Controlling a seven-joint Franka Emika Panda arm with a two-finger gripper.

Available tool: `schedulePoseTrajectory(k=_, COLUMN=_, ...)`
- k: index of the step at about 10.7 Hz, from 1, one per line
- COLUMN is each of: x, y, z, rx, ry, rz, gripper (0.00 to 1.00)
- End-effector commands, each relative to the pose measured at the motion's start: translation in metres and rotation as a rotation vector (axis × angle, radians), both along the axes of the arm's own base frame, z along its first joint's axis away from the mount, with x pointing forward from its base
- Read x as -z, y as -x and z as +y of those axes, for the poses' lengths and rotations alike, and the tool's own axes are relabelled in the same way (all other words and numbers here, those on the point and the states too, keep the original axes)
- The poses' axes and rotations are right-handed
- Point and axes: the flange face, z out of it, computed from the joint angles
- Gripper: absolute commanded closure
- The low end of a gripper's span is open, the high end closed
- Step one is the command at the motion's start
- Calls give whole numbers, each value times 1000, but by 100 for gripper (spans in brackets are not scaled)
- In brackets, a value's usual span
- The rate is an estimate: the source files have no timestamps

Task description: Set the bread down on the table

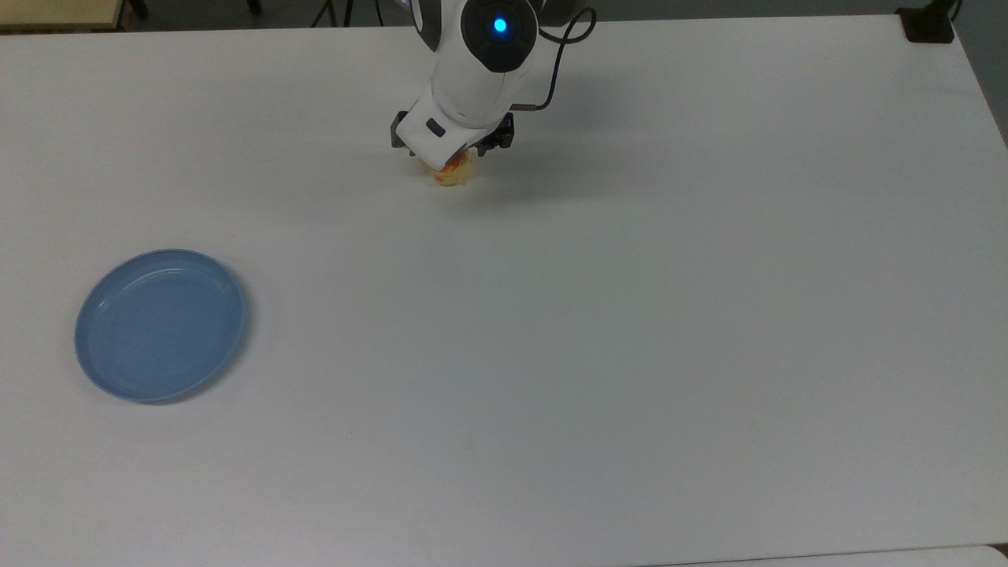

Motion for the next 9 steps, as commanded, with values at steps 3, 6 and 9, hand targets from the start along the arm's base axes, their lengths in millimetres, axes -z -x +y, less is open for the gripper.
schedulePoseTrajectory(k=3, x=-32, y=-3, z=-3, rx=59, ry=-8, rz=-14, gripper=0)
schedulePoseTrajectory(k=6, x=-126, y=-32, z=-47, rx=177, ry=-78, rz=-156, gripper=0)
schedulePoseTrajectory(k=9, x=-116, y=-26, z=-83, rx=64, ry=-15, rz=-94, gripper=0)
